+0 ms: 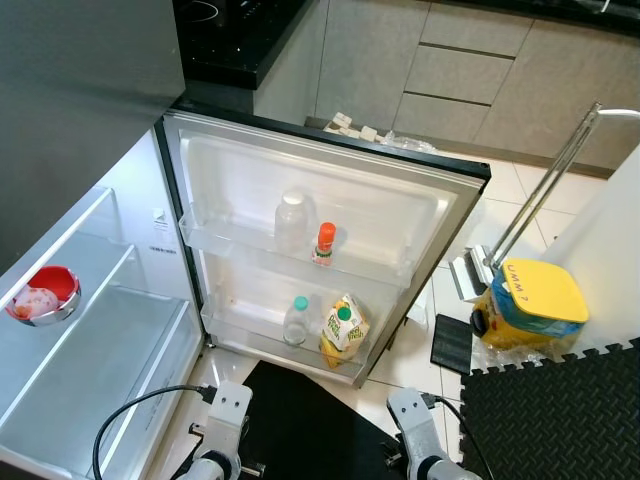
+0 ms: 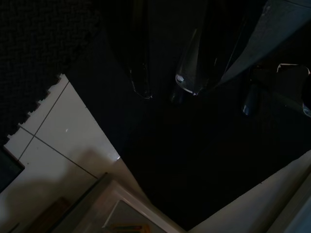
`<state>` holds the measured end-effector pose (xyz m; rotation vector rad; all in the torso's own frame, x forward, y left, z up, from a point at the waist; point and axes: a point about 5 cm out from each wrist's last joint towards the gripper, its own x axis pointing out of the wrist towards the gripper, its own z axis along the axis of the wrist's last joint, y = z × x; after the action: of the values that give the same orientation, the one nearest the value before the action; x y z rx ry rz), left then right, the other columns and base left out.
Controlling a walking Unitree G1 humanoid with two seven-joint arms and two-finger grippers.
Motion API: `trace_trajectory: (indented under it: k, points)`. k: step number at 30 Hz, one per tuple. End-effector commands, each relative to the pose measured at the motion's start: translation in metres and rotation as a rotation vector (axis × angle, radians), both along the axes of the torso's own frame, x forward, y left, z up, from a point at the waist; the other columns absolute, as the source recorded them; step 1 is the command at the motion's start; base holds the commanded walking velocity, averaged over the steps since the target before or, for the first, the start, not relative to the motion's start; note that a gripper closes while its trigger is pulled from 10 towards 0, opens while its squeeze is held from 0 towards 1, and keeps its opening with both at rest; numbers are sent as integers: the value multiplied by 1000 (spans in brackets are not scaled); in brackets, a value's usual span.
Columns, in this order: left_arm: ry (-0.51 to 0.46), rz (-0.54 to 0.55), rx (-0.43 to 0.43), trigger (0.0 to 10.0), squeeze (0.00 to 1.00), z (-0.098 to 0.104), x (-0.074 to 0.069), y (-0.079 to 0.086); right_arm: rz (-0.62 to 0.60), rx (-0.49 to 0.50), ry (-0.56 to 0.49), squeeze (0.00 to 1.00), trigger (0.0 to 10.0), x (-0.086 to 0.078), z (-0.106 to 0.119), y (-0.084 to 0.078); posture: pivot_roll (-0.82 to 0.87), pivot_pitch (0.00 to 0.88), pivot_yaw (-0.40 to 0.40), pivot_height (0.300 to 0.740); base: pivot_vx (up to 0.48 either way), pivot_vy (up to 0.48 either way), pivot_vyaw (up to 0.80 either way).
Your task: Restocking fridge
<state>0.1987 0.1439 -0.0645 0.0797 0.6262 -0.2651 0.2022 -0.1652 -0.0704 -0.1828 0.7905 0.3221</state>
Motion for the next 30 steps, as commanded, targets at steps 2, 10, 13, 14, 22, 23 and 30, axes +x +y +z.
trace_trajectory:
  k: [2,10,13,14,22,23,30]
  points:
    - [1,24,5,10000,0,-1,-2,1,-15,-5,5,0,10000,-2,-1,-2,-114,69,-53,736,0,0,0]
    - [-12,78,-25,10000,0,2,3,1,-19,-8,-5,0,10000,-1,0,-3,-132,64,-44,736,0,-262,0]
    - [-10,68,-29,10000,0,2,3,-1,-25,-14,-7,0,10000,-1,0,-6,-137,63,-42,736,0,-480,0]
    - [-10,64,-30,10000,0,2,3,-2,-28,-18,-7,0,10000,-1,0,-8,-142,59,-41,736,0,-480,0]
    - [-18,77,-41,10000,0,4,8,-2,-51,-35,-14,0,10000,-1,1,-15,-160,44,-31,736,0,-157,0]
    - [-19,75,-41,10000,0,4,8,-2,-54,-36,-15,0,10000,-1,1,-16,-161,41,-30,736,0,0,0]
    - [-25,66,-35,10000,0,6,13,0,-61,-40,-25,0,10000,4,4,-17,-158,22,-31,736,0,0,0]
